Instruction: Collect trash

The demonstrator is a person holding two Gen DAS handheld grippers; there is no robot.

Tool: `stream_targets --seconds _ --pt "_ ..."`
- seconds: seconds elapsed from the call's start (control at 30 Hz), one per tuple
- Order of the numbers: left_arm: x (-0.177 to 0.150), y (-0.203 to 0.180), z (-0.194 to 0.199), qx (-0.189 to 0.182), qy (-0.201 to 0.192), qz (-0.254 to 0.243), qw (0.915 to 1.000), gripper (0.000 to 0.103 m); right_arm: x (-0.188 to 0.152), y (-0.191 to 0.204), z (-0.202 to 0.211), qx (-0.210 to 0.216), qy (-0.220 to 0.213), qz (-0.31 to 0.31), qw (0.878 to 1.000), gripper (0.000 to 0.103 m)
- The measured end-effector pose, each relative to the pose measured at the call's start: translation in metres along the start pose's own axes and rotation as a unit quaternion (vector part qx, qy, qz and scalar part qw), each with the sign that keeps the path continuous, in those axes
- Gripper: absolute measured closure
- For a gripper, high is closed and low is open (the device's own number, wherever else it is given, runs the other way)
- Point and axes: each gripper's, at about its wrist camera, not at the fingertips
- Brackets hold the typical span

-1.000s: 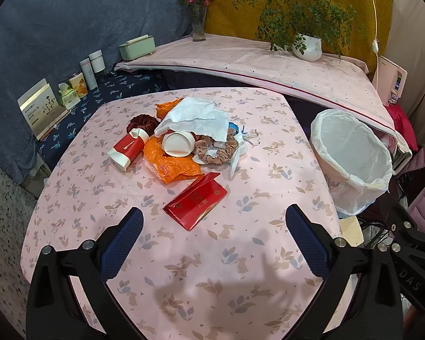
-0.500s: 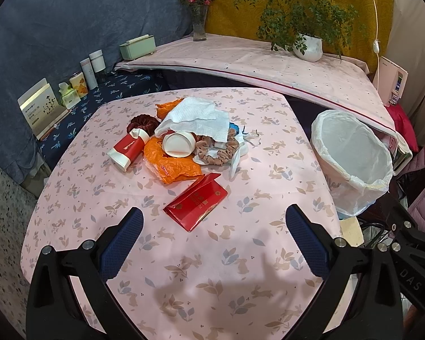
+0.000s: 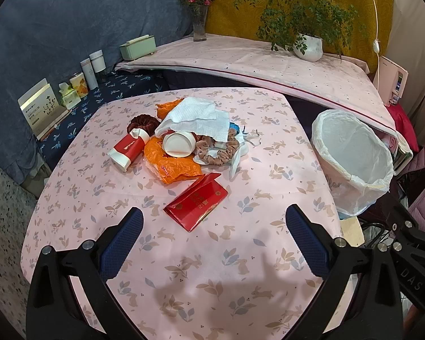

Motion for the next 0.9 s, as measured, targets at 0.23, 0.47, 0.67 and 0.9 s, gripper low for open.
stream_targets --seconds 0.23,0.47,0.67,0.9 --pt "0.000 0.000 0.000 0.002 -0.001 0.000 1.0000 0.007 0.000 0.000 0.000 0.000 0.000 0.001 1.000 0.007" --pt "0.001 0.001 0.000 0.000 0.000 0.000 1.0000 0.007 0.001 -0.001 0.000 0.000 -0.001 -0.001 1.000 0.007" --pt "0.000 0.003 0.000 -0.002 -0.001 0.001 1.0000 0.007 0.001 0.000 0.001 0.000 -0.003 -0.004 1.000 0.007" --pt "0.001 0.013 -0.007 -0.016 0.006 0.007 0.9998 0.007 0.002 0.000 0.001 0.000 -0.004 -0.004 1.000 0.007"
Point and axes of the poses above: each gripper's, at about its wrist camera, not at the fingertips, and z roughly against the way its jaws point, y to its left, x to its top, and after that the axes turned 11 degrees about -z, right-handed
